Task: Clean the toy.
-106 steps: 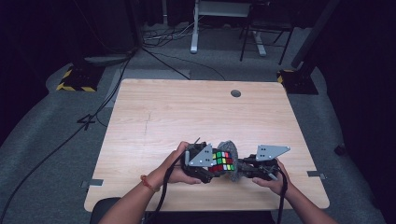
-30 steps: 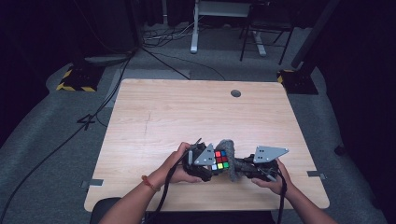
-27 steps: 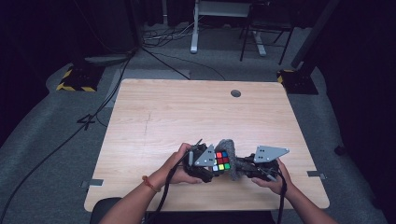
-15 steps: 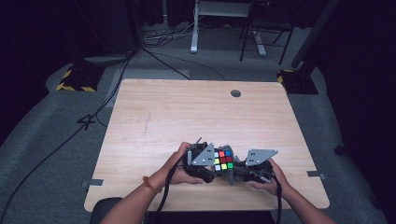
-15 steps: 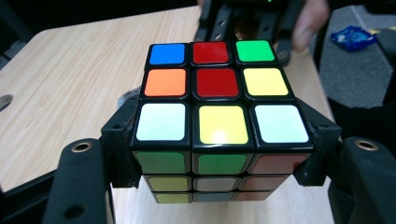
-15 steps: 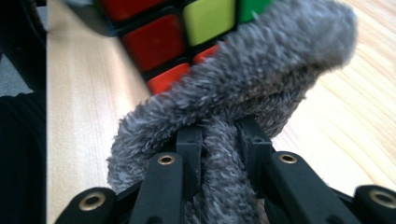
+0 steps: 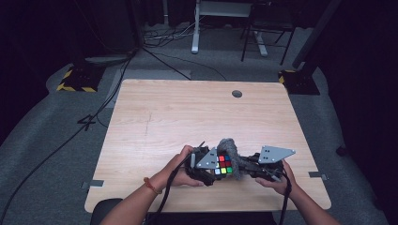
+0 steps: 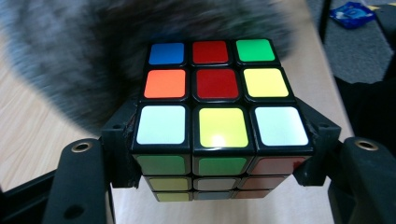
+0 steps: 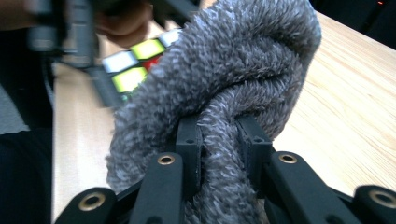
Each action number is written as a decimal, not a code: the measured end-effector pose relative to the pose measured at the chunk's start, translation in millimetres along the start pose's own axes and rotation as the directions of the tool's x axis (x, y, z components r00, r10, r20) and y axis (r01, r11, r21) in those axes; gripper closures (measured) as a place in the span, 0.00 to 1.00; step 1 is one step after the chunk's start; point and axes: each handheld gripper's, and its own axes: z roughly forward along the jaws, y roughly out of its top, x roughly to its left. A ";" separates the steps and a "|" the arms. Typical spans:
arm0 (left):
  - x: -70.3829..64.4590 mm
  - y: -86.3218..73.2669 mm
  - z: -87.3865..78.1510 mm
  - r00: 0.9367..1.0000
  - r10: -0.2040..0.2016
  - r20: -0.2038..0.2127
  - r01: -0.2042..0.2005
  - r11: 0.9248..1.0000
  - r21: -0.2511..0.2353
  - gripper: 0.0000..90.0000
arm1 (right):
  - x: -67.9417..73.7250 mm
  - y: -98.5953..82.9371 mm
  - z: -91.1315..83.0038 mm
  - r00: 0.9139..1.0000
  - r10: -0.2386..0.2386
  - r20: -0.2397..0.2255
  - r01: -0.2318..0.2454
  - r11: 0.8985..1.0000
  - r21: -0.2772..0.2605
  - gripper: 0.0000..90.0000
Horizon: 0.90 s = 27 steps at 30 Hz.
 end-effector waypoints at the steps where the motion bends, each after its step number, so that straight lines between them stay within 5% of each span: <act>1: -2.5 1.5 0.0 1.000 0.005 0.005 -0.005 1.000 -0.003 0.37 | -1.6 -1.4 1.8 1.000 -0.002 0.011 0.001 1.000 0.018 0.82; 5: -6.0 6.8 -1.7 1.000 0.026 0.012 -0.025 0.999 -0.022 0.37 | -1.7 -3.9 6.4 1.000 -0.001 0.015 0.000 0.999 0.055 0.82; 11: 5.6 0.7 -8.2 1.000 -0.009 -0.025 0.008 0.999 -0.032 0.37 | 0.4 -7.7 15.6 0.999 -0.006 -0.037 0.010 0.994 0.112 0.82; 20: 20.1 -13.4 -7.6 0.996 -0.055 -0.069 0.055 0.998 0.003 0.37 | 0.4 -7.1 12.2 0.994 0.007 -0.113 0.001 0.997 0.071 0.82; 27: 31.6 -27.3 -3.4 0.991 -0.100 -0.091 0.104 0.994 0.038 0.37 | -7.1 -6.4 3.0 0.997 0.006 -0.075 -0.001 0.998 0.058 0.81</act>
